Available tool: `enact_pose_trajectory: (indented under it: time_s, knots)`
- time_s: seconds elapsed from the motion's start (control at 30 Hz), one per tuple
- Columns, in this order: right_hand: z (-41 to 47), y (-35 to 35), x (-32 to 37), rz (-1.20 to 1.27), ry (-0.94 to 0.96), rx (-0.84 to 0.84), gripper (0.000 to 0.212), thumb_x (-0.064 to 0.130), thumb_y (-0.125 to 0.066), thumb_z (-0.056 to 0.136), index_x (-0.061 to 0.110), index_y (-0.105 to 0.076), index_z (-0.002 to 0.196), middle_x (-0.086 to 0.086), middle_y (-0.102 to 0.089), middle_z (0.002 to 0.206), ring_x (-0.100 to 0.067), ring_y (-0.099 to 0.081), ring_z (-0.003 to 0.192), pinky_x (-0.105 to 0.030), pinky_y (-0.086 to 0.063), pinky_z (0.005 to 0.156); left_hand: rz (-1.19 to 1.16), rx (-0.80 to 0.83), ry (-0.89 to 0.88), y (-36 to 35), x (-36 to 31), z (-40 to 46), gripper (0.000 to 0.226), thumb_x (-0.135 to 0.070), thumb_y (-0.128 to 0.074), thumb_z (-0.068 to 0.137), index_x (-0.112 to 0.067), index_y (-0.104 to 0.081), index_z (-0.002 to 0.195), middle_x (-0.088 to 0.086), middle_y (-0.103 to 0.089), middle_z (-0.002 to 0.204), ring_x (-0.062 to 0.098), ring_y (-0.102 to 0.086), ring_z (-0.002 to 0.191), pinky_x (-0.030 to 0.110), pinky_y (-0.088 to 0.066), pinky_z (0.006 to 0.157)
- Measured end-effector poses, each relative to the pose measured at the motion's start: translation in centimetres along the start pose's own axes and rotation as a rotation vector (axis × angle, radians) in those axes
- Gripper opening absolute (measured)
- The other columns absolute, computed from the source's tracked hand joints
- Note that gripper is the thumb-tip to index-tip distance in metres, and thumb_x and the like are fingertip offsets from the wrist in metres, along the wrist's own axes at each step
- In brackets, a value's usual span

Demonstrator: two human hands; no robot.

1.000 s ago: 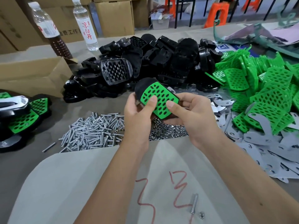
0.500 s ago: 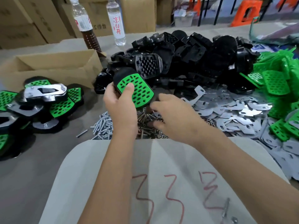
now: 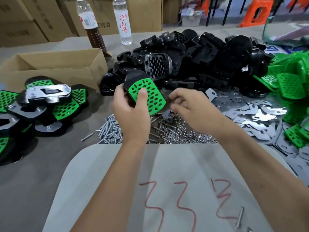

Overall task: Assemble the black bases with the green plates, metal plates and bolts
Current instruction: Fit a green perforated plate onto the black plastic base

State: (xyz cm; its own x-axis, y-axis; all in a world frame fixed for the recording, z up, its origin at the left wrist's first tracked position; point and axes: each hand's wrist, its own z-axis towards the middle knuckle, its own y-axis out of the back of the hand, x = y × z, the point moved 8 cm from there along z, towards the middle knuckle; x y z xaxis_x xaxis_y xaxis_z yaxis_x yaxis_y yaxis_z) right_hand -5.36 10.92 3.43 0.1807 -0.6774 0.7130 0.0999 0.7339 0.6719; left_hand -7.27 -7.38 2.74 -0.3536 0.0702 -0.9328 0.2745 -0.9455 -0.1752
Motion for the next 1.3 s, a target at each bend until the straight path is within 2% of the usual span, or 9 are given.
enact_pose_trajectory:
  time_s: [0.17, 0.33, 0.43, 0.63, 0.77, 1.0, 1.13, 1.23, 1.3]
  knots:
    - [-0.7, 3.0, -3.0, 0.523, -0.075, -0.287, 0.025, -0.006, -0.063, 0.097, 0.016, -0.076, 0.095, 0.005, -0.067, 0.069, -0.007, -0.060, 0.064, -0.020, -0.051, 0.064, 0.051, 0.171, 0.063, -3.2, 0.6, -0.7, 0.013, -0.024, -0.066, 0.087, -0.019, -0.065, 0.100, 0.002, -0.072, 0.095, 0.012, -0.069, 0.086, 0.042, -0.063, 0.080]
    - [-2.0, 4.2, -3.3, 0.678, -0.003, -0.495, 0.020, -0.013, -0.067, 0.092, 0.003, -0.075, 0.102, -0.008, -0.078, 0.091, -0.017, -0.077, 0.082, -0.025, -0.060, 0.079, 0.210, 0.279, 0.055, -4.9, 1.2, -2.3, 0.014, -0.028, -0.068, 0.086, -0.019, -0.068, 0.097, -0.002, -0.075, 0.089, 0.016, -0.072, 0.084, 0.046, -0.061, 0.079]
    - [-3.0, 4.9, -3.2, 0.590, 0.029, -0.632, 0.007, -0.003, -0.073, 0.092, 0.002, -0.075, 0.096, -0.008, -0.076, 0.079, -0.022, -0.077, 0.074, -0.028, -0.062, 0.071, 0.266, 0.302, 0.063, -5.2, 1.5, -2.1, 0.016, -0.029, -0.067, 0.085, -0.019, -0.069, 0.098, -0.001, -0.075, 0.088, 0.019, -0.072, 0.084, 0.050, -0.060, 0.080]
    - [-3.0, 4.5, -2.2, 0.351, 0.108, -0.639, 0.009, 0.005, -0.074, 0.092, 0.013, -0.077, 0.092, 0.006, -0.074, 0.077, -0.013, -0.075, 0.072, -0.034, -0.064, 0.071, 0.321, 0.378, -0.003, -5.8, 0.9, -2.6, 0.018, -0.028, -0.068, 0.088, -0.020, -0.070, 0.104, -0.004, -0.076, 0.090, 0.017, -0.073, 0.087, 0.050, -0.060, 0.081]
    - [-3.0, 4.6, -1.7, 0.181, 0.150, -0.674, 0.004, 0.010, -0.072, 0.093, 0.012, -0.074, 0.091, 0.002, -0.072, 0.083, -0.020, -0.074, 0.079, -0.044, -0.062, 0.072, 0.296, 0.412, -0.031, -6.0, 0.5, -2.8, 0.017, -0.021, -0.069, 0.091, -0.021, -0.070, 0.108, -0.006, -0.077, 0.093, 0.014, -0.073, 0.089, 0.048, -0.060, 0.082]
    - [-3.4, 4.7, 0.6, -0.064, 0.261, -0.654, 0.005, 0.002, -0.072, 0.092, 0.002, -0.072, 0.087, -0.005, -0.070, 0.081, -0.017, -0.065, 0.073, -0.034, -0.053, 0.068, 0.260, 0.434, -0.011, -6.0, 0.6, -2.8, 0.017, -0.023, -0.068, 0.091, -0.019, -0.070, 0.107, -0.001, -0.076, 0.091, 0.020, -0.073, 0.087, 0.051, -0.059, 0.081]
    - [-3.6, 4.6, 0.2, 0.035, 0.161, -0.696, 0.007, 0.004, -0.072, 0.091, 0.004, -0.070, 0.084, -0.003, -0.070, 0.080, -0.017, -0.066, 0.073, -0.040, -0.055, 0.070, 0.240, 0.429, -0.014, -5.9, 0.5, -2.9, 0.016, -0.023, -0.067, 0.091, -0.018, -0.070, 0.106, -0.001, -0.076, 0.091, 0.021, -0.073, 0.088, 0.052, -0.059, 0.081]
    - [-3.4, 3.7, 0.7, -0.035, 0.184, -0.648, 0.008, 0.001, -0.071, 0.089, 0.005, -0.068, 0.084, -0.002, -0.068, 0.080, -0.019, -0.063, 0.073, -0.051, -0.054, 0.073, 0.199, 0.417, 0.034, -5.6, 0.9, -2.7, 0.017, -0.022, -0.066, 0.090, -0.017, -0.071, 0.106, 0.001, -0.077, 0.093, 0.023, -0.073, 0.090, 0.054, -0.059, 0.083]
    - [-3.3, 3.9, -0.1, 0.036, 0.124, -0.639, 0.009, 0.003, -0.072, 0.089, 0.008, -0.069, 0.082, 0.003, -0.068, 0.077, -0.015, -0.065, 0.071, -0.048, -0.056, 0.073, 0.198, 0.442, 0.042, -5.7, 1.0, -2.8, 0.018, -0.022, -0.066, 0.091, -0.017, -0.071, 0.107, 0.001, -0.077, 0.094, 0.024, -0.073, 0.091, 0.055, -0.059, 0.084]
